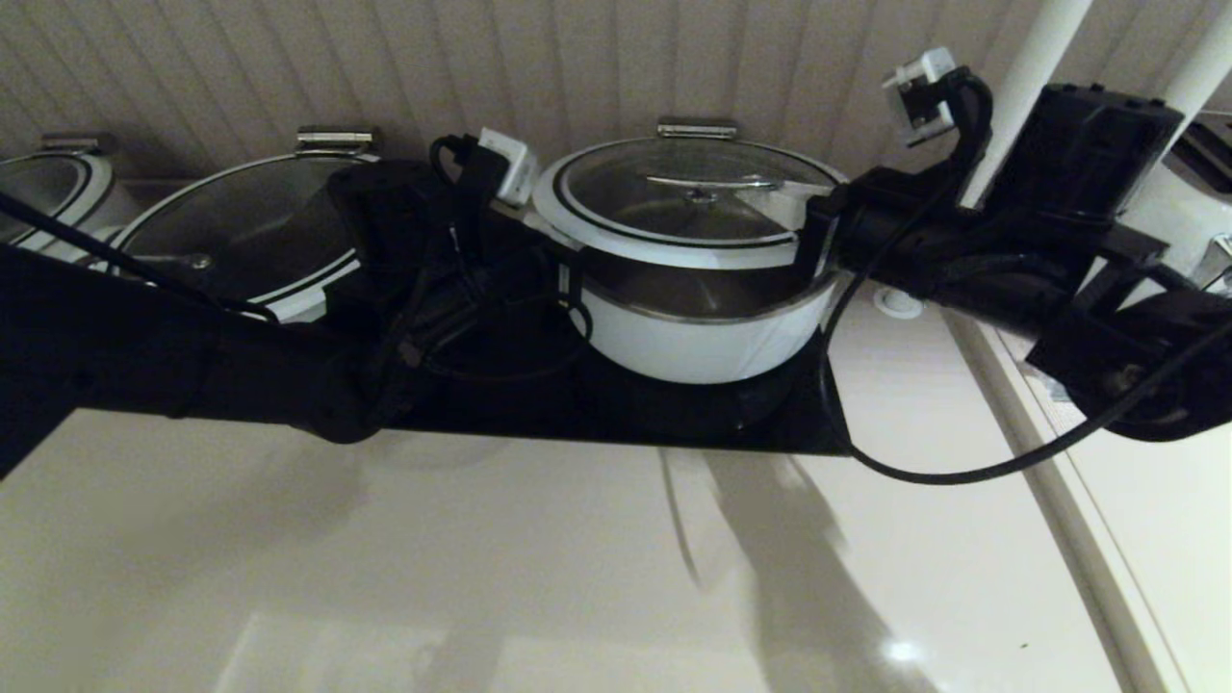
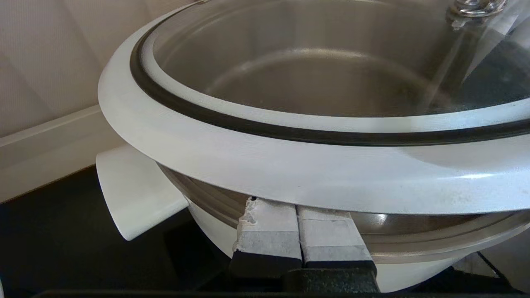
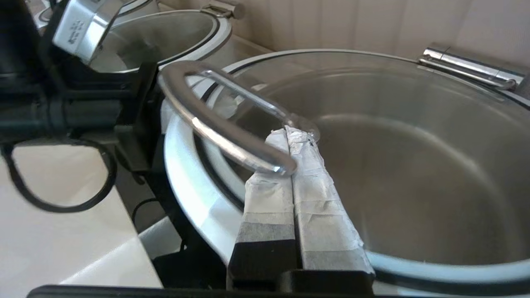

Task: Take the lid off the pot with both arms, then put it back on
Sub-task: Hold the pot lid with the left arm

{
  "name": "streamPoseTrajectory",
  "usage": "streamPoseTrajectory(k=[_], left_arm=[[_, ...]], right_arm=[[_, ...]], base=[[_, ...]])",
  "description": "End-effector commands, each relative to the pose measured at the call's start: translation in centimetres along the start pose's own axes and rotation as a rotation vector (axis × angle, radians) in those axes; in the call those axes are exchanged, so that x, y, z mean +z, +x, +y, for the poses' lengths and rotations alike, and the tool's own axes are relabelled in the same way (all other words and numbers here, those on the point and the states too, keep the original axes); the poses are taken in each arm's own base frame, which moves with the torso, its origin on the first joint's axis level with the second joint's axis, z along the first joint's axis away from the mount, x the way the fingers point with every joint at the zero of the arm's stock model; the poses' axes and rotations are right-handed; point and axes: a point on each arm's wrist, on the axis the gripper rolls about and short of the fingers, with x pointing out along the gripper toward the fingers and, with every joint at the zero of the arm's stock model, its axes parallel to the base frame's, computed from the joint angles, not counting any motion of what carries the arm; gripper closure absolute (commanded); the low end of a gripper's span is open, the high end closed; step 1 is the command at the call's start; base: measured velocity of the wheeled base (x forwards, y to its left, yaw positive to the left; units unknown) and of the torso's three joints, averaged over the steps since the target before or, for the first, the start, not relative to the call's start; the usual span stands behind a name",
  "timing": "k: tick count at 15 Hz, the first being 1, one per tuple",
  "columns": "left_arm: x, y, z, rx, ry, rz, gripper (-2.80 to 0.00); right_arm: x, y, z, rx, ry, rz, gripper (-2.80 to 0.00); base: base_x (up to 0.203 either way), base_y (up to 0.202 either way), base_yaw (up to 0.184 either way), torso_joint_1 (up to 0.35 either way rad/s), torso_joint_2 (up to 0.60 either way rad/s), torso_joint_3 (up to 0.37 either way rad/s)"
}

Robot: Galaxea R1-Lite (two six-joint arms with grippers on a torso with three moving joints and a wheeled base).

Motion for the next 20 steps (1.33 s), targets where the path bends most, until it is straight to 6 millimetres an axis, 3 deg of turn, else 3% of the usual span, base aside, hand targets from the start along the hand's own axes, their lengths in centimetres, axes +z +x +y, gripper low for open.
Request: streamPoseTrajectory(k=[1, 12, 20], left_arm=[[0.1, 0.0, 0.0, 0.000, 0.002, -0.007, 0.00], [0.0, 0.4, 0.2, 0.006, 0.004, -0.013, 0.00], [1.1, 1.4, 0.6, 0.018, 0.010, -0.045, 0.00]], right_arm=[[0.7, -0.5, 0.2, 0.001, -0.005, -0.012, 0.00], [2.1, -2.3, 0.7, 0.001, 0.010, -0.012, 0.00], [2.6, -5.9, 2.1, 0.005, 0.049, 0.078, 0.00]], base=[[0.000, 0.000, 0.000, 0.000, 0.00, 0.000], [0.000, 0.000, 0.000, 0.000, 0.00, 0.000], [0.000, 0.000, 0.000, 0.000, 0.00, 0.000]])
